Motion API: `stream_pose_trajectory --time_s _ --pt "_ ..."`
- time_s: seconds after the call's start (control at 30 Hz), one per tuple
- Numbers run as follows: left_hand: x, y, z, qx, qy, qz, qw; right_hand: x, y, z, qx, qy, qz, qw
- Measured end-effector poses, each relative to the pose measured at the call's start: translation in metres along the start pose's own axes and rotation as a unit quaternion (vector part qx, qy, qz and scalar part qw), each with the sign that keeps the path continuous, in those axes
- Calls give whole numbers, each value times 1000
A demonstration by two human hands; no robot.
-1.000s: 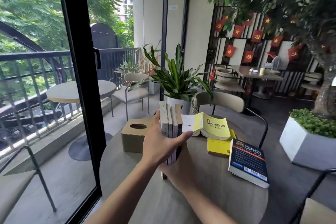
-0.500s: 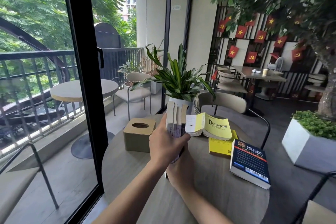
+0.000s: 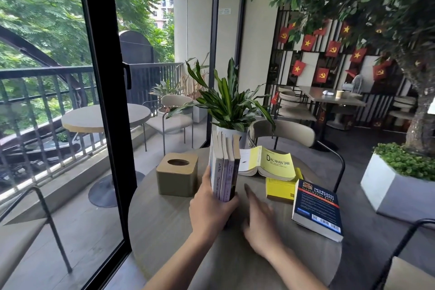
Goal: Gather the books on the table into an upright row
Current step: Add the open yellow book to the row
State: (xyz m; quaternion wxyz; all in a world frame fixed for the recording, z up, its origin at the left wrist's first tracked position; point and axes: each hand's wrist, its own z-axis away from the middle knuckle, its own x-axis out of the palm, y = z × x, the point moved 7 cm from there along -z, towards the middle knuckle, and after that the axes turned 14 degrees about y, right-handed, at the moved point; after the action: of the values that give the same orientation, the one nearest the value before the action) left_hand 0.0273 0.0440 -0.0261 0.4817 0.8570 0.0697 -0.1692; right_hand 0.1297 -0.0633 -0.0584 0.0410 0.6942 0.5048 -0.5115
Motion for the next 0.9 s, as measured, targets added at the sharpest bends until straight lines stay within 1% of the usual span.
stream_pose_trajectory --time_s 0.07,0.13,0.2,0.33,0.47,0.6,0.7,0.9 --pt "4 -7 7 4 -1 1 1000 -19 11 -9 -2 66 11 998" --pt "10 -12 11 14 -2 -7 1000 -29 22 -25 14 100 10 995" --pt "14 -16 12 25 1 -20 999 -33 27 -43 26 93 17 995" --pt "23 -17 5 27 3 -11 1000 -30 38 -81 60 72 54 994" --pt "33 -18 -6 26 11 -12 1000 -12 50 -113 95 69 77 990" --pt "46 -22 -20 27 21 -15 999 11 63 -139 114 46 103 987" --pt "54 -26 -28 19 26 -23 999 25 74 -157 132 44 117 983" --pt "63 -33 -31 20 37 -41 998 50 83 -190 218 8 131 967"
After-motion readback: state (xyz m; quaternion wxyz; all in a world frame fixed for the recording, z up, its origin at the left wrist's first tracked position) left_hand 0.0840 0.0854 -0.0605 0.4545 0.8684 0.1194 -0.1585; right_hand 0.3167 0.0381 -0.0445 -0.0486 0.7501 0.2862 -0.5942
